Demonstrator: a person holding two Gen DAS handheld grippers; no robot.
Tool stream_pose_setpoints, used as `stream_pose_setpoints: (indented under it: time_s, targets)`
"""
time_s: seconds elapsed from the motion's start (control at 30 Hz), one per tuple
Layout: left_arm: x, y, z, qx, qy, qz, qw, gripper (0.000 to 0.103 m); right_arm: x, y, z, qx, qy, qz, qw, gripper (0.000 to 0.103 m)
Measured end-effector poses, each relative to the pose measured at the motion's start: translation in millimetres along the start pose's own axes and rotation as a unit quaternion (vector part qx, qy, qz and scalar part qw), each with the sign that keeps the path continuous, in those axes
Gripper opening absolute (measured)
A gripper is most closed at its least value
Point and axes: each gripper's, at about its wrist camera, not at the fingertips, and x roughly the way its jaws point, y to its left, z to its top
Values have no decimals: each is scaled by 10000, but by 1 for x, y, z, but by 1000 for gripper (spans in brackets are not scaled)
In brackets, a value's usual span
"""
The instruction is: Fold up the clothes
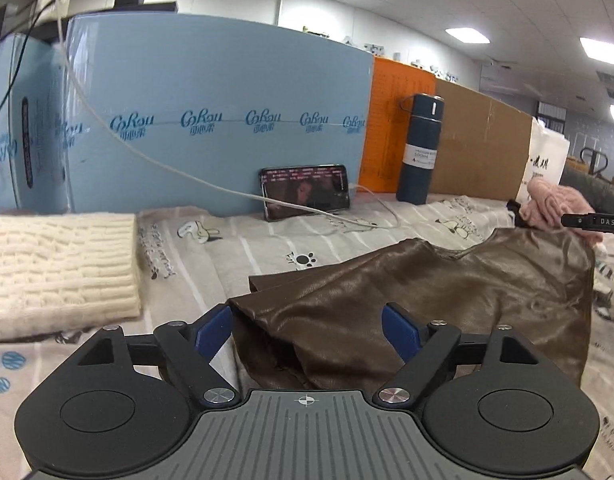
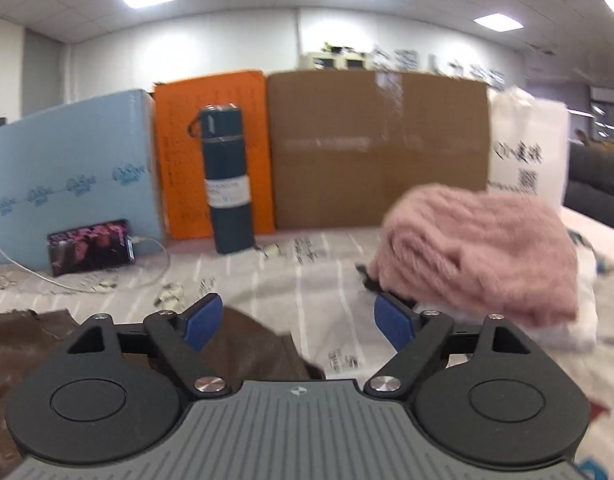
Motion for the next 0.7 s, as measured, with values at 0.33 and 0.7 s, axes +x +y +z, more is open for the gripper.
stream_pose_setpoints:
  time_s: [0.33,0.7]
  targets:
    - [5,-13,2,79,-64,-1247,9921,89,71,15,26,-458,1263,1531,9790,94]
    - [61,-10,11,51,427,-723,9965,13,120,19,-3,-467,2174,1547,9626,89]
